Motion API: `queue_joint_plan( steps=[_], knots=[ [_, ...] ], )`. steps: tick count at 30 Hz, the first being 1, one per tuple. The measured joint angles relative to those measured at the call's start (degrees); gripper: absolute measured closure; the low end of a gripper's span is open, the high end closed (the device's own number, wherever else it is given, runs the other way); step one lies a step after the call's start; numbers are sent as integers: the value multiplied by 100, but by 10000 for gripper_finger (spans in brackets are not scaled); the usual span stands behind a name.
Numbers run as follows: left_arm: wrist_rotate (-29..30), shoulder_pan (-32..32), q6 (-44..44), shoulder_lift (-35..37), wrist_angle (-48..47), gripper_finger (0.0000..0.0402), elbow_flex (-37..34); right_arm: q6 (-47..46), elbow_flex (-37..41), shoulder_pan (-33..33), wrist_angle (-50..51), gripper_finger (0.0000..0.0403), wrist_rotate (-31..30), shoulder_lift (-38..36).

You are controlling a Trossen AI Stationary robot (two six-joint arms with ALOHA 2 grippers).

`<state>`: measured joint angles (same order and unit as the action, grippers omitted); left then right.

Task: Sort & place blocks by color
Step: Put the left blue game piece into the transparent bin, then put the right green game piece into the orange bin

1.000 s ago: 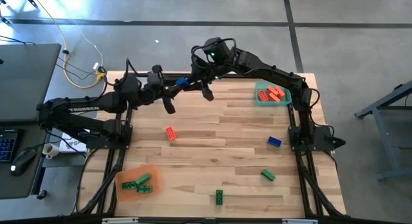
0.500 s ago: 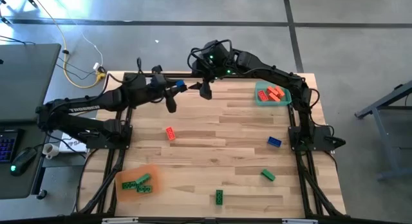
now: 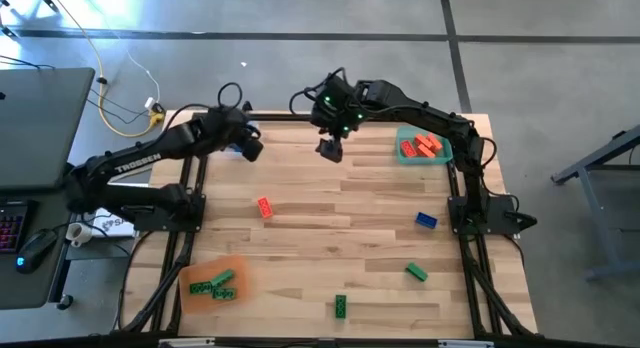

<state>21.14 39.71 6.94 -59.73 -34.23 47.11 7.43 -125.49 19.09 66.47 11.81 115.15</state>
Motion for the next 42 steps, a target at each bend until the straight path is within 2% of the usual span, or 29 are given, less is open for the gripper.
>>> queue_joint_plan(
  steps=[9,20,30,35,42],
  knots=[
    [-195,810,403,-890,-274,338,0,-251,0,-57,292,132,17,0],
    [-257,1218,601,-1594,-287,338,0,-490,0,-264,1056,132,-16,0],
    [-319,1466,569,-1667,-369,259,0,-1003,0,-681,2389,132,-1137,0],
    [-329,1466,547,-1667,-369,227,0,-1434,11,-950,2356,132,-1285,-17],
    [-405,1466,175,-1661,-391,178,0,-2618,11,-1374,2355,132,-1654,-24]
  ],
)
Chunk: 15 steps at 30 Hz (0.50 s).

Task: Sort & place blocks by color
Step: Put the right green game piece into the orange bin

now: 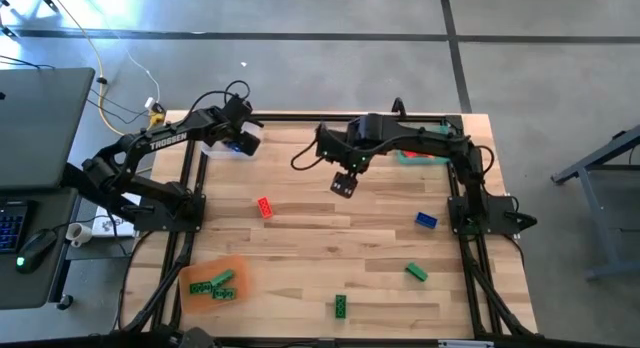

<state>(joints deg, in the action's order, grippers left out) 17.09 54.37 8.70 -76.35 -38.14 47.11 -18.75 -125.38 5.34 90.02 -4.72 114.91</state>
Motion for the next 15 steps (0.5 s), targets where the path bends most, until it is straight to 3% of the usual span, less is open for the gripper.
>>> queue_joint_plan(
  steps=[11,15],
  knots=[
    [-210,-2,-740,345,-328,167,0,-1880,62,-674,-7,132,-164,-4],
    [-565,-2,-742,650,-325,166,0,-2351,394,-1031,-3,132,-195,-4]
  ],
)
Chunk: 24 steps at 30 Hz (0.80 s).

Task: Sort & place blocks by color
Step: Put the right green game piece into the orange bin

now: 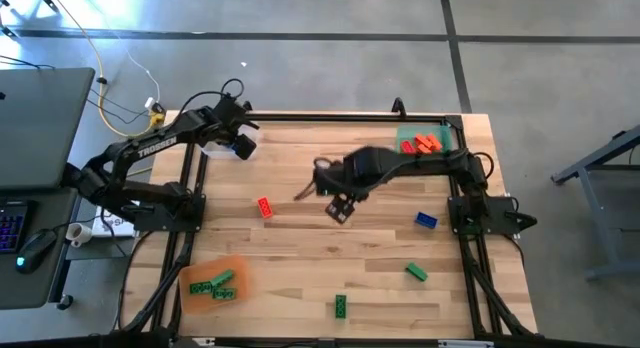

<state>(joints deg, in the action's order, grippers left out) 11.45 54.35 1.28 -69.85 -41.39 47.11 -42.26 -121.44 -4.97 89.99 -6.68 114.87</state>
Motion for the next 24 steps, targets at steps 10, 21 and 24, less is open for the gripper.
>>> queue_joint_plan(
  steps=[10,21,24],
  knots=[
    [-1193,-132,137,1019,13,165,0,-576,1265,-898,3,132,477,4],
    [-1605,-704,156,1618,371,165,2,-561,2294,-1636,-45,132,752,9],
    [-1602,-821,308,1611,445,165,2,-619,2549,-1820,-46,132,889,7]
  ],
)
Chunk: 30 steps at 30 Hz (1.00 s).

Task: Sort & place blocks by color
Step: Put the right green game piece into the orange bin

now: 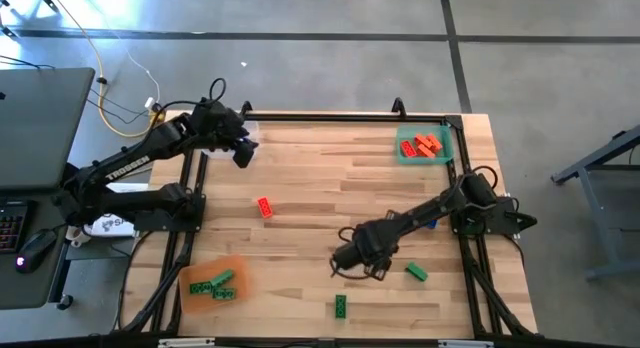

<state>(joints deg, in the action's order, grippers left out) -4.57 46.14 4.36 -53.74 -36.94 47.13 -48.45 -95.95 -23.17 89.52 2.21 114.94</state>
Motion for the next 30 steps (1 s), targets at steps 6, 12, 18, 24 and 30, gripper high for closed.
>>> queue_joint_plan(
  steps=[6,12,18,24,30],
  knots=[
    [3,-150,100,-2,134,165,0,-188,608,-362,14,148,283,-213],
    [10,-231,204,-4,289,165,0,-948,1269,-606,59,178,287,-938],
    [18,-239,312,-7,496,165,0,-1578,1718,-748,3,184,296,-1803],
    [28,-239,450,-7,543,165,0,-2082,2247,-802,-448,172,555,-2715],
    [28,-239,463,-7,539,165,0,-2356,2930,-843,-1718,141,695,-3445]
  ],
)
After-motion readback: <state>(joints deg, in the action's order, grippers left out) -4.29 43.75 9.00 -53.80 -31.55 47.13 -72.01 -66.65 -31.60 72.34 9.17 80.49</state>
